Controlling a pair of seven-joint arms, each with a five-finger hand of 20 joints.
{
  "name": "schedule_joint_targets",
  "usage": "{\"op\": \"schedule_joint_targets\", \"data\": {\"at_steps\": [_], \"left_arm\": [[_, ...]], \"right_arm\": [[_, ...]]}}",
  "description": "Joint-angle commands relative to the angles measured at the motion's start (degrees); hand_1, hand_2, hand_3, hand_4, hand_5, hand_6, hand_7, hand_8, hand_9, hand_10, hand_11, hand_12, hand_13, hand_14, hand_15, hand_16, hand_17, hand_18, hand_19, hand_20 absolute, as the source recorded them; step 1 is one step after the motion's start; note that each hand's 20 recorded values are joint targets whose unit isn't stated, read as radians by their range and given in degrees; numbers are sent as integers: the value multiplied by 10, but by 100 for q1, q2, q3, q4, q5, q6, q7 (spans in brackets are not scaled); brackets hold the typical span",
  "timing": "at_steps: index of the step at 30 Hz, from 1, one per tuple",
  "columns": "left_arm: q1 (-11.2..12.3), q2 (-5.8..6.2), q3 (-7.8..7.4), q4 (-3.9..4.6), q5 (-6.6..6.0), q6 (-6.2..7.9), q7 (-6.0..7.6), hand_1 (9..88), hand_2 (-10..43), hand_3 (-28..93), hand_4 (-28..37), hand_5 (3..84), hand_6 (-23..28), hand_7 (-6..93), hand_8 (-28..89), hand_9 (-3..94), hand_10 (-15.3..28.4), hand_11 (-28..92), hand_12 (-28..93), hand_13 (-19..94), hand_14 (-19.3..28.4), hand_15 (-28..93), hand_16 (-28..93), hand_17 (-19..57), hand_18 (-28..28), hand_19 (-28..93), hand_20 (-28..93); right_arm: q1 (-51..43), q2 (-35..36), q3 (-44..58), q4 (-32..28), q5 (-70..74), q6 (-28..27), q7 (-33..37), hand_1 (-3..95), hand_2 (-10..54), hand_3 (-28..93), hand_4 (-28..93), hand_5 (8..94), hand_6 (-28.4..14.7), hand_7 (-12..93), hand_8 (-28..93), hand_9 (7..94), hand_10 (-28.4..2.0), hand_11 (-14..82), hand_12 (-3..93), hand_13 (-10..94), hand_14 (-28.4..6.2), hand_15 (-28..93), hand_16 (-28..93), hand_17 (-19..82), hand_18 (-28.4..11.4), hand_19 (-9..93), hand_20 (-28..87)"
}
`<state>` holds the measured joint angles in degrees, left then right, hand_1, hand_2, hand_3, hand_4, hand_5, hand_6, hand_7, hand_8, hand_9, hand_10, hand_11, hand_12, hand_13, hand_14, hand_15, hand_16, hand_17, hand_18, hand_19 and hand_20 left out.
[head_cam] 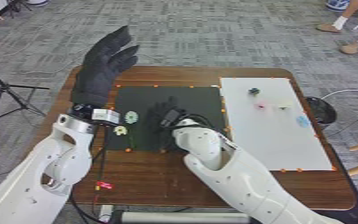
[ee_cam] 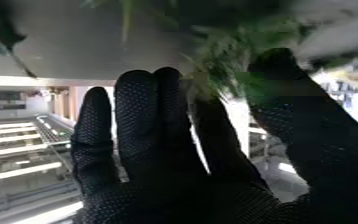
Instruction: Arrange flowers
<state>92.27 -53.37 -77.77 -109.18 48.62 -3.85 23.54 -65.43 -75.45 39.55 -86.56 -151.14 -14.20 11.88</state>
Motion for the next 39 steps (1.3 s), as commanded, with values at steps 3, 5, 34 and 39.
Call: {"op": "schedule_joint_targets", "data": {"at_steps": [3, 5, 34, 39], "left_arm": [[217, -19, -141, -90, -41, 50, -51, 234, -60, 652, -283, 262, 18, 196, -102, 229, 102, 117, 200, 204, 137, 180, 68, -112, 214, 433, 83], [251, -19, -160, -104, -41, 44, -54, 234, -60, 652, -283, 263, 18, 196, -102, 229, 102, 117, 200, 204, 137, 180, 68, -113, 214, 433, 83], [275, -39, -160, -85, -69, 74, -69, 232, -59, 651, -283, 263, 19, 194, -102, 229, 103, 118, 199, 203, 137, 179, 68, -113, 214, 433, 83], [310, -31, -173, -104, -70, 83, -53, 232, -58, 651, -283, 263, 18, 194, -101, 229, 103, 118, 200, 203, 137, 179, 68, -113, 214, 432, 83]], "right_arm": [[-355, 999, 250, -941, 967, 950, -1083, 327, -33, 928, -220, 453, 9, 285, -166, 388, -142, 598, 506, 391, -128, 816, 332, 91, -205, 706, 473], [-426, 1115, 349, -1186, 1266, 806, -1223, 329, -32, 927, -225, 441, 17, 286, -169, 388, -141, 594, 514, 393, -127, 815, 334, 91, -205, 706, 472], [-564, 1046, 99, -1583, 501, -174, -1446, 272, 16, 930, -194, 418, 49, 262, -164, 352, -153, 647, 543, 354, -143, 836, 374, 60, -212, 689, 489], [-586, 949, 80, -1419, 423, -156, -1385, 263, 20, 931, -182, 421, 35, 258, -161, 341, -157, 665, 544, 343, -147, 844, 381, 59, -212, 689, 491]]}}
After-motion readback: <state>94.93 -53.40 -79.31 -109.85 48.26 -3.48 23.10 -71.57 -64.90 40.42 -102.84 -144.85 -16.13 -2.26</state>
